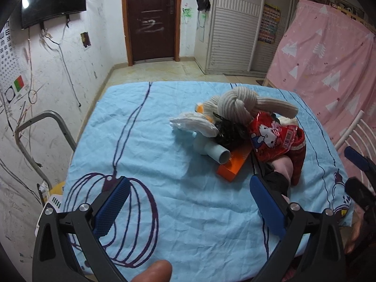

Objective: Collect trash
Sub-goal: 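Grasp the black-and-pink sock with the right tool while the left tool grasps white tissue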

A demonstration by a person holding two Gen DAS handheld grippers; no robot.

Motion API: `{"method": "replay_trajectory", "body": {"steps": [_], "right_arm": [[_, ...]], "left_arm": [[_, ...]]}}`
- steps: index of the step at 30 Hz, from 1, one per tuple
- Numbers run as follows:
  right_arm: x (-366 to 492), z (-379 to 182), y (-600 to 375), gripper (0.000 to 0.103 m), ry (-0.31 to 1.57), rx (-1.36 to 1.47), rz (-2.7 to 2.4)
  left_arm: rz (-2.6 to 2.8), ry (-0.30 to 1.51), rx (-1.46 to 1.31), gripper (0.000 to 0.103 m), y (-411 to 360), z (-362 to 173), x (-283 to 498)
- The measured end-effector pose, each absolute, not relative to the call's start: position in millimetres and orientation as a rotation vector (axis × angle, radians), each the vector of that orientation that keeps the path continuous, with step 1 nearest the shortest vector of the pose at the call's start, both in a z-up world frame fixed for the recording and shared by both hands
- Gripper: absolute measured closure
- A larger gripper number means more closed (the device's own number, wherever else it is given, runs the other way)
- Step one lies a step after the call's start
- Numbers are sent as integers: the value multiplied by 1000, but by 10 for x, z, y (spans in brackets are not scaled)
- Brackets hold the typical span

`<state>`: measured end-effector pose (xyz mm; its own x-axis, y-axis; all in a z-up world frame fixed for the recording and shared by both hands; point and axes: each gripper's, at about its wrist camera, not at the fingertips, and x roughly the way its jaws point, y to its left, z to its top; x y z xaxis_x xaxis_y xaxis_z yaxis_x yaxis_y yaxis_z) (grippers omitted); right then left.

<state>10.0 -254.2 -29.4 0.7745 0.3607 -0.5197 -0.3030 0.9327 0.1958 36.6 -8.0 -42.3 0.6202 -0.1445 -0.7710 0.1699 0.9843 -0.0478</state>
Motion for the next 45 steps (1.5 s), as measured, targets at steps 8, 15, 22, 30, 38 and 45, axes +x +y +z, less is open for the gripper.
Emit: {"method": "replay_trajectory", "body": {"steps": [8,15,22,30,38,45], "right_arm": [[259,-486,-2259,6,689,121,521],[408,-670,-1994,6,784,114,575],[566,-782,-1888,14,844,121,560],[680,-847,-1782,48,873,104,545],[639,-756,-1746,59,826,86,574],[512,-662,-1861,59,766,87,587]], "left_arm": [[-184,898,37,10,-73,-453,619],[-222,942,12,10,-71,-475,970],[-308,1058,-246,11,121,-663,1370],[-330,1150,-438,65,174,-938,1608],[-281,1091,-430,87,139,-893,1564],[-235,1008,-368,88,116,-558,1401]]}}
